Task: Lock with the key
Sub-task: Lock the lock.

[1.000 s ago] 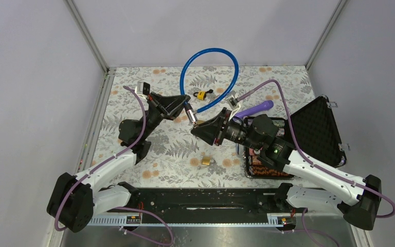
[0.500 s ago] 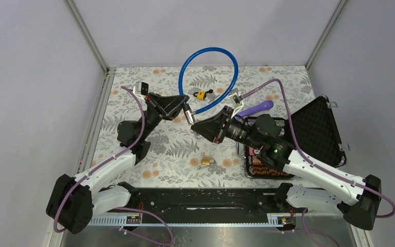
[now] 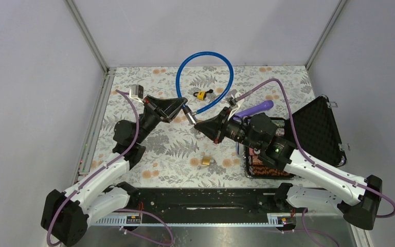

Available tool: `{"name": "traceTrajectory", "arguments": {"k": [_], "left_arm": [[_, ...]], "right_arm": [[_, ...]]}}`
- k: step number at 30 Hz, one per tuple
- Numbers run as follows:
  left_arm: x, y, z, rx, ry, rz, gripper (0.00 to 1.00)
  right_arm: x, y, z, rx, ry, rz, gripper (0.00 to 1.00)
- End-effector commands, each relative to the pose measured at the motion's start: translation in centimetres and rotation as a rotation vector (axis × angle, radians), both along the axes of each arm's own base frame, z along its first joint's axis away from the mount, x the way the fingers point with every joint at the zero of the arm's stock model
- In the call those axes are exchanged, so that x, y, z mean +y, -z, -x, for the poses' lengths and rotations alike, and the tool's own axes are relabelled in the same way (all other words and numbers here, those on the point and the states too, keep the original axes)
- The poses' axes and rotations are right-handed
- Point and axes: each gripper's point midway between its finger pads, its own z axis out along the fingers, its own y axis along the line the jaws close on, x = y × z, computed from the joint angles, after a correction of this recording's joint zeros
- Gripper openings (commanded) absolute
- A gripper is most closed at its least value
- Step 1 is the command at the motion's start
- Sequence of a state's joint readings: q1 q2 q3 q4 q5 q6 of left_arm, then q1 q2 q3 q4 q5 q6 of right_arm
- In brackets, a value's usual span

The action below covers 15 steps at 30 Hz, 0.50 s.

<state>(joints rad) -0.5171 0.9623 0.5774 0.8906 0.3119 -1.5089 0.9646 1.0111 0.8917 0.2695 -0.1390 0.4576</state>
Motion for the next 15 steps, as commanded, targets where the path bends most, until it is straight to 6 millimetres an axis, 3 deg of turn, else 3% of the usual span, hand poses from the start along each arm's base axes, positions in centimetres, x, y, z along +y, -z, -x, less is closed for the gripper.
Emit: {"name": "traceTrajectory", "arguments": {"k": [1, 7, 15], "left_arm": [[1.5, -3.7, 0.9, -0.099, -0.095, -0.006, 0.0], [2.0, -3.7, 0.6, -0.101, -0.152, -0.053, 0.0], [2.5, -3.6, 0.1, -0.137, -0.219, -0.156, 0.0]], "right_arm": [[-1.2, -0.1, -2.3, -0.11, 0.122, 0.111, 0.0], [-1.7, 1.3, -3.2, -0.197, 0.141, 0.234, 0.0], [-1.5, 5.0, 1.9, -0.303, -0.206, 0.419, 0.0]]}}
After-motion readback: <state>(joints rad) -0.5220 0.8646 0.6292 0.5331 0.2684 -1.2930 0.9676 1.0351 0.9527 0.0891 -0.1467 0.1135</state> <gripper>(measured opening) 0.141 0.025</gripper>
